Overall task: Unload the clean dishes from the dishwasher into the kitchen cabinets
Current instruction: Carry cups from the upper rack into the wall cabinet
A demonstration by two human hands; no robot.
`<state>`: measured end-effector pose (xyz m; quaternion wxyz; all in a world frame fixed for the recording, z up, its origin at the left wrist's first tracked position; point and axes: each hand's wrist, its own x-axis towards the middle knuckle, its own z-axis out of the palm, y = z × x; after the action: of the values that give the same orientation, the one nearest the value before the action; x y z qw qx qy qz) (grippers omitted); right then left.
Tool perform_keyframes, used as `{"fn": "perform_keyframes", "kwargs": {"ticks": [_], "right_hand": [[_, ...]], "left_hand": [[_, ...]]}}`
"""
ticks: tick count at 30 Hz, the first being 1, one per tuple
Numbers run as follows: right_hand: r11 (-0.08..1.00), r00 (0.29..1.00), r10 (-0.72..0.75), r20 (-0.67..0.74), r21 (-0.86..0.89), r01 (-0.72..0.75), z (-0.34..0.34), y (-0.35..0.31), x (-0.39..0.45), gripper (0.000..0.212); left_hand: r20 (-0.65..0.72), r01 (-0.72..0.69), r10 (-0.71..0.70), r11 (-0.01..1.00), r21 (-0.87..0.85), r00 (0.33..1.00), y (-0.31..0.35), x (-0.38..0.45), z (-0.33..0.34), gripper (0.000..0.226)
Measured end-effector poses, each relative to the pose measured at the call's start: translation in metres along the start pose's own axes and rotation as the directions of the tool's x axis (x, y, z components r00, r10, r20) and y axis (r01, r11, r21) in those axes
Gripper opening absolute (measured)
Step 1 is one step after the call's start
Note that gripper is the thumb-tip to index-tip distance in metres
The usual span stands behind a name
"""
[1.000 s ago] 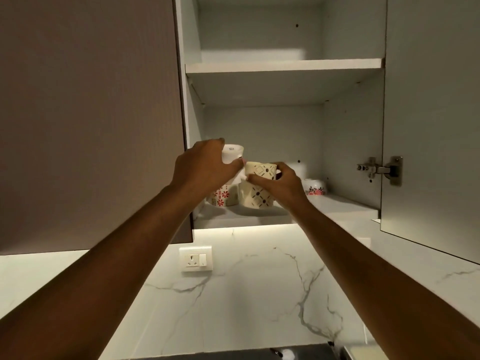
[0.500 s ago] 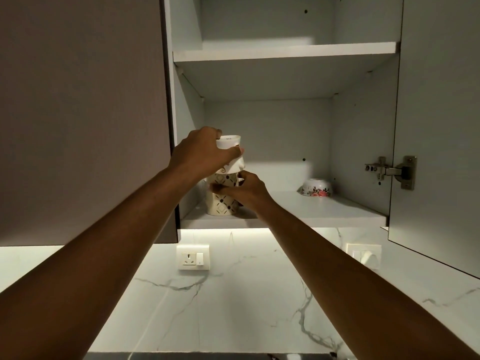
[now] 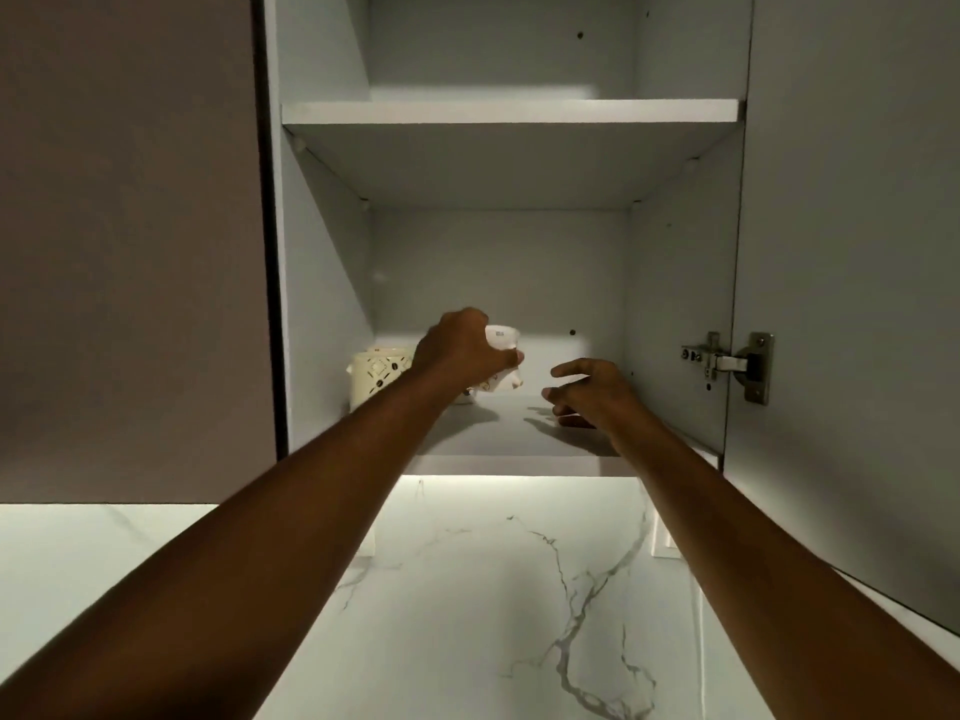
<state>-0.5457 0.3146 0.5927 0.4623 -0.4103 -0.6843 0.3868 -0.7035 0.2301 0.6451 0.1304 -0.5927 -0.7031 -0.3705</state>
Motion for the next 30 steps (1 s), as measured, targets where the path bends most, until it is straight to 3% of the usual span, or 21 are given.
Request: {"fn": "perform_keyframes", "kwargs": {"ticks": [5,9,22,30], "right_hand": [[0.992,0.993,-0.052,-0.106,0.111,0.064,-0.005,0.01,0.002,0.026],[0.987,0.979,-0.111,-0.169,0.1,0.129,0.0,0.011,0.001,0.028],[0.98,0.969,-0.11,-0.222,0.138,0.143,-0.002,0.028,0.01,0.023],[0.98,0.977,-0.098,-0.191,0.155,0.129,-0.003,0.03,0.01,0.02]], "left_hand": [[0.069,0.134,-0.138,0.99,0.053,0.988,-0.013,0.021,0.049,0.052],[0.093,0.182,-0.187,0.982,0.057,0.978,-0.013,0.04,0.069,0.052],[0.159,0.115,-0.138,0.983,0.146,0.977,0.001,0.088,0.115,0.045],[0.09,0.095,-0.131,0.941,0.326,0.987,-0.008,0.094,0.122,0.063]]}}
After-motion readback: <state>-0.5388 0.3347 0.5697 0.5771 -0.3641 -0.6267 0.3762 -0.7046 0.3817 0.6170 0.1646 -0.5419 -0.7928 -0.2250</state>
